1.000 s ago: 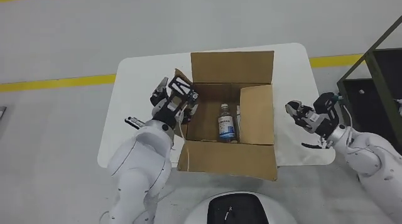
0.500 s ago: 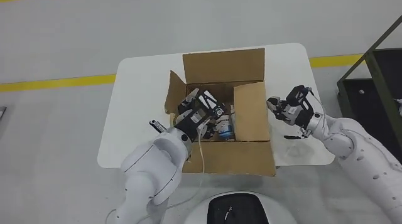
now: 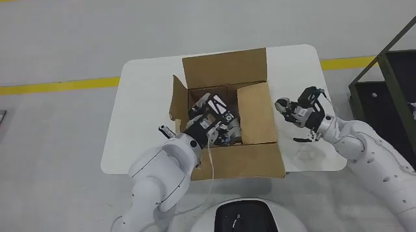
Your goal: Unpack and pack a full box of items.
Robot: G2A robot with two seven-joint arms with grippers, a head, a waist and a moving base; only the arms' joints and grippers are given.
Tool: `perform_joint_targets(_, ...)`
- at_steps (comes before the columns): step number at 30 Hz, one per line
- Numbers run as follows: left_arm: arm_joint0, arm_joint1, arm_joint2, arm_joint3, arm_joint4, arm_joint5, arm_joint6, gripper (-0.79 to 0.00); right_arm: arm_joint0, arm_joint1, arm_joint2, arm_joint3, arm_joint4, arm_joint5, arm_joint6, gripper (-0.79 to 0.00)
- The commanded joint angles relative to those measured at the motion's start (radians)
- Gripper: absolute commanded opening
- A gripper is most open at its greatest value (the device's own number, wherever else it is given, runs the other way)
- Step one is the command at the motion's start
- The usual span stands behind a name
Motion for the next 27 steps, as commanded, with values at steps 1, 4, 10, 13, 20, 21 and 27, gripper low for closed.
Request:
perform_joint_targets(1,-0.022,-0.005,0.022,0.044,-0.086,0.017,0.015,0.000,-0.038,0.009,0.037,-0.031,-0.003,-0.009,-0.011,-0.785)
perform_joint_targets(4,-0.080,-0.012,0.048,0.118,-0.189,0.041,-0.011,0.000,-0.084,0.022,0.095,-0.066,-0.013,-0.022,-0.023,-0.785)
perform_joint_targets(10,-0.208,-0.030,0.084,0.321,-0.435,0.138,-0.112,0.000,-0.214,0.045,0.200,-0.177,-0.052,-0.013,-0.041,-0.785)
perform_joint_targets(13,-0.267,-0.039,0.096,0.426,-0.542,0.190,-0.139,0.000,-0.269,0.052,0.241,-0.218,-0.063,-0.008,-0.044,-0.785)
perform_joint_targets(20,-0.295,-0.041,0.104,0.477,-0.563,0.206,-0.157,0.000,-0.356,0.059,0.296,-0.298,-0.077,0.009,-0.045,-0.785)
perform_joint_targets(21,-0.295,-0.041,0.104,0.477,-0.563,0.206,-0.157,0.000,-0.365,0.060,0.302,-0.307,-0.081,0.012,-0.045,-0.785)
perform_joint_targets(27,-0.295,-0.041,0.104,0.477,-0.563,0.206,-0.157,0.000,-0.402,0.061,0.319,-0.341,-0.092,0.021,-0.053,-0.785)
